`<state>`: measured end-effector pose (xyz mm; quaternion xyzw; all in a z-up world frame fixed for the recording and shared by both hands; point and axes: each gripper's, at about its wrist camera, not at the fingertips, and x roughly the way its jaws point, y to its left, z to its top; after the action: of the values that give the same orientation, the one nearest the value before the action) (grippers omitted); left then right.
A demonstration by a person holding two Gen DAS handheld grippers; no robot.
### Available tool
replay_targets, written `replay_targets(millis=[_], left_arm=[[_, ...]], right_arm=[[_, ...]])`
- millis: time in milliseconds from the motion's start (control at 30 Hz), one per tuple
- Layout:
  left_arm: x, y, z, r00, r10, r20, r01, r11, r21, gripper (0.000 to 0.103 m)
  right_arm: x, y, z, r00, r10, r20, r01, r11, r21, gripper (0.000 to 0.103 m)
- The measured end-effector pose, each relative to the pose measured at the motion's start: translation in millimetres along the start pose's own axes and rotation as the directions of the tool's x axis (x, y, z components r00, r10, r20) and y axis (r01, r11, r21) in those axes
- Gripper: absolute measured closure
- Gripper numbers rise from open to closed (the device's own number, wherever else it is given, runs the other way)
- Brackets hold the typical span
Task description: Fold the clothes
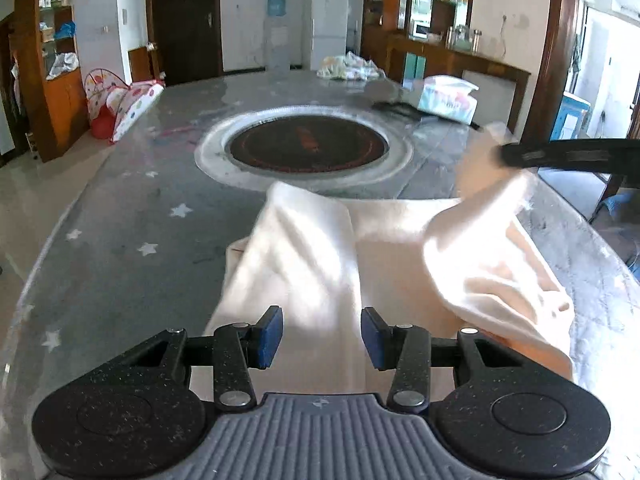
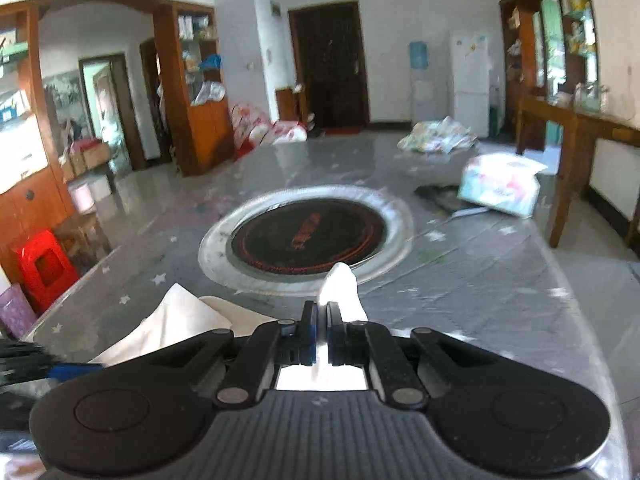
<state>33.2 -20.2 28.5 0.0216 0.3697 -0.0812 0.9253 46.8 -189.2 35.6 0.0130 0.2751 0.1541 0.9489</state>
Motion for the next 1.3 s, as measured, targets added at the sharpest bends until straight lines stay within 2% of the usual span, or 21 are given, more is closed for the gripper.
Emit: replay_targets(millis=[200,267,333,433,467,600,767,833,933,1000,1100,1200,1300], left_arm=[[17.2,-8.1,5.1,1.000,0.001,-0.019,-0.001,1.000,0.028,0.057],[18.8,-8.7,6.6,1.000,-0.001,-0.021,0.001,0.999,0.032,0.061],[19.7,-7.9,7.0,1.000,0.008,-0.016,-0.007,0.999,0.040,0.071],[18.7,-4.2,7.7,1.000,0.000,-0.012,0.000,1.000,0.029,0.091],[18.1,-2.4,8.0,1.000,-0.004,-0.011,0.004,1.000,0.020,0.095],[6.0,7.8,7.7,1.000,-0.012,0.015,0.013,0.999,-0.040,0.098],[-29.9,24.5,3.2,0.996,0.002,0.089,0.007,0.995,-0.098,0.098],[-47.5,34.9,-0.5,0.993,0.011,0.119,0.005,0.991,-0.131,0.098],[-78.2,53.2,-10.0,0.986,0.025,0.164,0.007,0.982,-0.190,0.098],[-98.4,64.0,-18.2,0.981,0.045,0.188,-0.003,0.976,-0.219,0.098],[-125.3,83.3,-32.8,0.975,0.075,0.209,-0.013,0.958,-0.285,0.098],[-143.4,100.8,-49.8,0.972,0.118,0.204,-0.042,0.939,-0.341,0.098],[-157.3,116.8,-67.8,0.969,0.164,0.187,-0.080,0.918,-0.388,0.098]], right_arm=[[-82.7,-33.4,-14.1,0.991,-0.103,0.080,0.102,0.995,0.014,0.099],[-105.2,-43.4,-21.4,0.985,-0.145,0.094,0.143,0.989,0.029,0.099],[-129.8,-55.2,-32.8,0.976,-0.191,0.100,0.187,0.981,0.054,0.099],[-150.9,-68.1,-52.0,0.965,-0.255,0.069,0.248,0.964,0.090,0.099],[-155.9,-73.3,-61.9,0.960,-0.279,0.040,0.274,0.956,0.103,0.099],[-161.3,-95.5,-95.1,0.938,-0.336,-0.087,0.346,0.925,0.155,0.099],[-162.0,-103.5,-122.0,0.916,-0.361,-0.175,0.388,0.908,0.155,0.094],[-166.2,-104.5,-123.8,0.906,-0.385,-0.173,0.411,0.898,0.155,0.086],[-174.4,-106.1,-121.6,0.900,-0.410,-0.151,0.431,0.889,0.155,0.084],[-177.9,-101.7,-116.1,0.907,-0.402,-0.125,0.417,0.898,0.142,0.083],[-176.3,-87.7,-104.5,0.936,-0.343,-0.082,0.350,0.933,0.089,0.076],[-167.6,-64.3,-94.7,0.968,-0.239,-0.074,0.241,0.970,0.018,0.071],[-154.9,-34.2,-89.1,0.987,-0.133,-0.089,0.125,0.988,-0.088,0.065]])
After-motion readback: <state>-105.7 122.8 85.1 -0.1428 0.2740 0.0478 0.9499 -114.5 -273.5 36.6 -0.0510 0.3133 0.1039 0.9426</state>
